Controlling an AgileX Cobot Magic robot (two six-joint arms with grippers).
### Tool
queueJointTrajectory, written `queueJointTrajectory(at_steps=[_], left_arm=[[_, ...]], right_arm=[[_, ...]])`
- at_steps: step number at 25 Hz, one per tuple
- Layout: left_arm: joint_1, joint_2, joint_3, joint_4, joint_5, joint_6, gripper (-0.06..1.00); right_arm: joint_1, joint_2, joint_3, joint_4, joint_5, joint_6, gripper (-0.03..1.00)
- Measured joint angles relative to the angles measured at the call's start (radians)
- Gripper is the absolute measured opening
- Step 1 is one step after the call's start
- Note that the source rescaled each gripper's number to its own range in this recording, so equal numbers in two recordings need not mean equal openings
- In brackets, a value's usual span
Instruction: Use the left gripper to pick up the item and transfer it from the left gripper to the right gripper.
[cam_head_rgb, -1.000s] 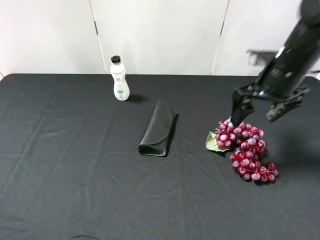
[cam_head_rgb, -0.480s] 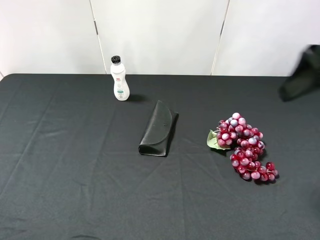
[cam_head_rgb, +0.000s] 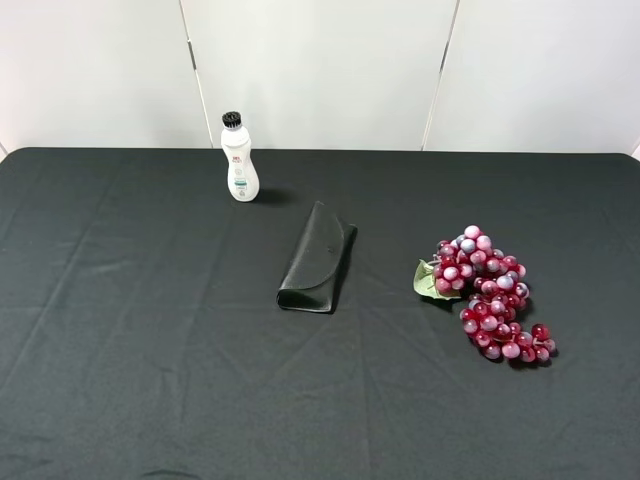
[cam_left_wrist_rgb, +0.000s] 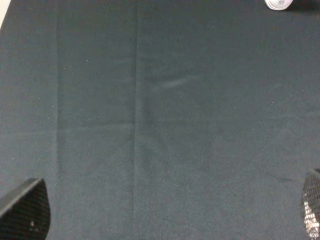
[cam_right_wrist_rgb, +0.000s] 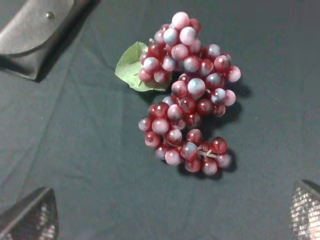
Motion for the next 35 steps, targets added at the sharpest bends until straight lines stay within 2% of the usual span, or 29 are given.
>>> queueJointTrajectory(at_steps=[11, 22, 24, 30, 35], left_arm=[[0.0, 0.0, 0.0, 0.0, 0.0, 0.0, 1.0], [0.0, 0.0, 0.0, 0.0, 0.0, 0.0, 1.0], [0.0, 0.0, 0.0, 0.0, 0.0, 0.0, 1.0], [0.0, 0.0, 0.0, 0.0, 0.0, 0.0, 1.0], [0.0, 0.0, 0.0, 0.0, 0.0, 0.0, 1.0]], right_arm=[[0.0, -0.316, 0.067, -0.055, -0.03, 0.036, 1.0], [0.0, -0.328, 0.067, -0.062, -0.03, 0.039, 1.0], [-0.029, -0.328, 0.067, -0.062, -0.03, 0.039, 1.0], [-0.207, -0.328, 0.067, -0.062, -0.03, 0.041, 1.0], [-0.241, -0.328, 0.067, -0.058, -0.031, 0.041, 1.0]])
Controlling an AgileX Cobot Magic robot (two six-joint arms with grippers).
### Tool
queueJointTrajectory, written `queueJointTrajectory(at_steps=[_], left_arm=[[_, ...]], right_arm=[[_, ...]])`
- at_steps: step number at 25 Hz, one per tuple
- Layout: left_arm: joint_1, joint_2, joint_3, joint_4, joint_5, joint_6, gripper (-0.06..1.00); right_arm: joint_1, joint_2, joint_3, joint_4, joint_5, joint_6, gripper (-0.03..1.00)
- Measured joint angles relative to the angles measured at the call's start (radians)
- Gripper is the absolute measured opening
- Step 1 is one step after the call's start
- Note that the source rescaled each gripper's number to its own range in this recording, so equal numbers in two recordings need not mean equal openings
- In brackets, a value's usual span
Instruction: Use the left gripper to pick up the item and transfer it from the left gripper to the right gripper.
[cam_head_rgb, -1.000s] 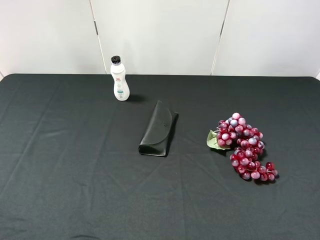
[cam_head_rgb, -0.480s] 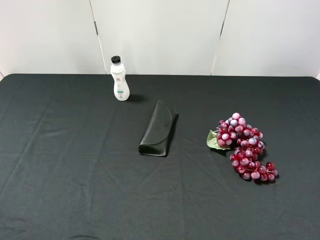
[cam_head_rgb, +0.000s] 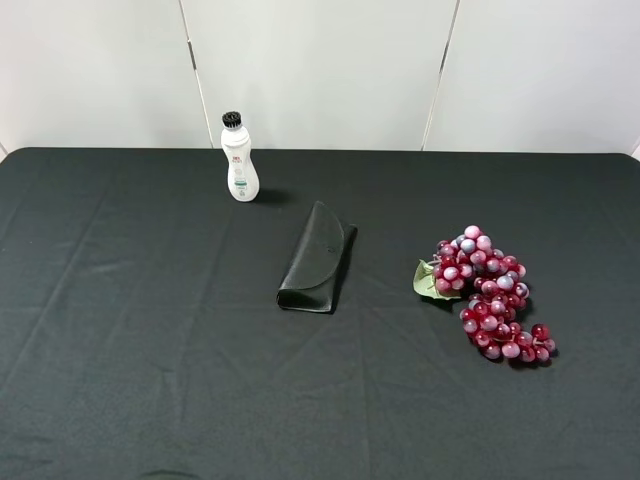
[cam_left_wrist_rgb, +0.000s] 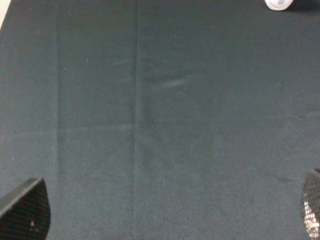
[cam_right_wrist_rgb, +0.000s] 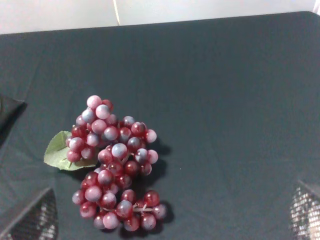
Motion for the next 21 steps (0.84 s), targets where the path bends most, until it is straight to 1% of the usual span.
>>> queueJointTrajectory(at_steps=[21], left_arm=[[0.0, 0.0, 0.0, 0.0, 0.0, 0.0, 1.0]], right_arm=[[0.0, 0.0, 0.0, 0.007, 0.0, 0.0, 1.0]])
